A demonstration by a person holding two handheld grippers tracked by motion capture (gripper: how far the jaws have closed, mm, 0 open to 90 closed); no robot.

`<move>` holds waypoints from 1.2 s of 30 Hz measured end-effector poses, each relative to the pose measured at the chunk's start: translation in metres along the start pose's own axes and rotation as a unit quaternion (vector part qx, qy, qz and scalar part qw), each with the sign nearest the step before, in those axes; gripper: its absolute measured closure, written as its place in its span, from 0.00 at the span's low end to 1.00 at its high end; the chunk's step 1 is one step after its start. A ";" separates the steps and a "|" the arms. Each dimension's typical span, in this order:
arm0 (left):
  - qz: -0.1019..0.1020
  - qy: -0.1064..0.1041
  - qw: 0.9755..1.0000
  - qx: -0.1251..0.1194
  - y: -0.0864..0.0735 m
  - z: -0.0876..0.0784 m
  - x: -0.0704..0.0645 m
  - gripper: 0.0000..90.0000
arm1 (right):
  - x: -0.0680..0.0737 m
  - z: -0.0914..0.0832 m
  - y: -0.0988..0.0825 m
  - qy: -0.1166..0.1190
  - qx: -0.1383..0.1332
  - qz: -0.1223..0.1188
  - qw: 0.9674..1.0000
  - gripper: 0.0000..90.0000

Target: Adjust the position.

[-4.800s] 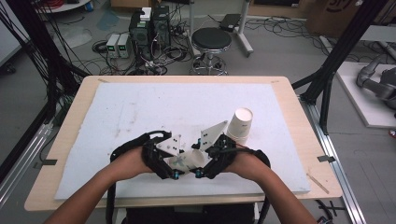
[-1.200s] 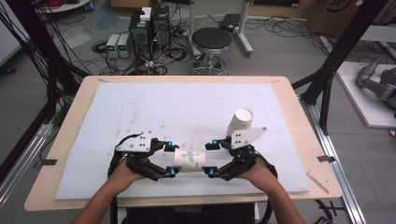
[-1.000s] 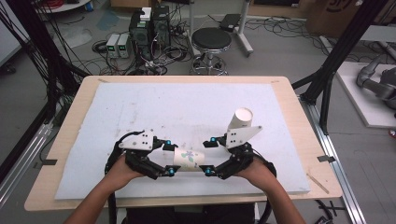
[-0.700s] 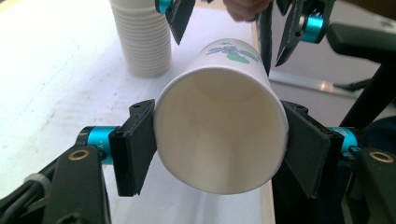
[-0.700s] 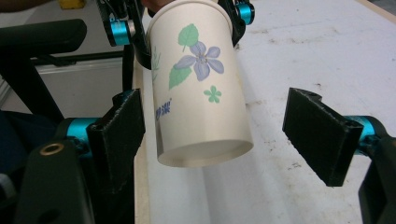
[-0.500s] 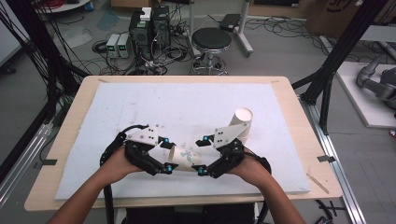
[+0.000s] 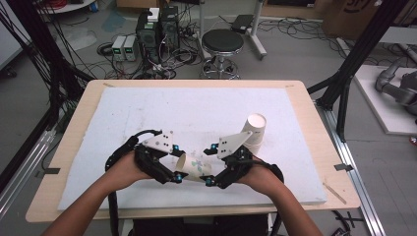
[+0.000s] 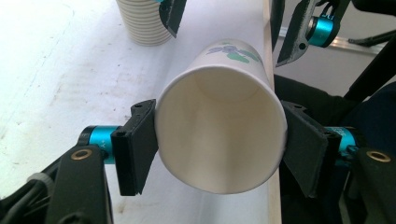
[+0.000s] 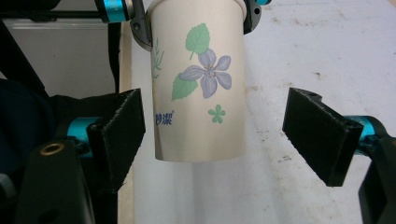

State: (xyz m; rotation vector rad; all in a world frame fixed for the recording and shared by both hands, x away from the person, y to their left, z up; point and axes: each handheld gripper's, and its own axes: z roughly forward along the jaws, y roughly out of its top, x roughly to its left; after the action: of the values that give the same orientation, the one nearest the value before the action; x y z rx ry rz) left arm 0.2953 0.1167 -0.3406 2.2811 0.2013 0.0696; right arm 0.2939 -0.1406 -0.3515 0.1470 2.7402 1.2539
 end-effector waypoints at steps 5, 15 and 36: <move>0.008 0.005 1.000 0.020 0.007 -0.001 0.000 0.36 | 0.000 0.001 0.004 -0.005 0.014 -0.011 1.000 0.24; 0.017 0.015 0.998 0.058 0.018 -0.001 -0.001 0.37 | 0.000 0.006 0.012 -0.012 0.043 -0.029 0.999 0.24; 0.013 0.014 0.997 0.081 0.026 0.012 -0.002 0.37 | 0.007 0.029 0.018 -0.017 0.099 -0.062 0.993 0.31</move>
State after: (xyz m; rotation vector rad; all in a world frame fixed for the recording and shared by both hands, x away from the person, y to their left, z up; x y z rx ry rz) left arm 0.2976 0.0907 -0.3291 2.4460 0.1971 0.1021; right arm 0.2922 -0.1065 -0.3569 0.0149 2.7902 0.9401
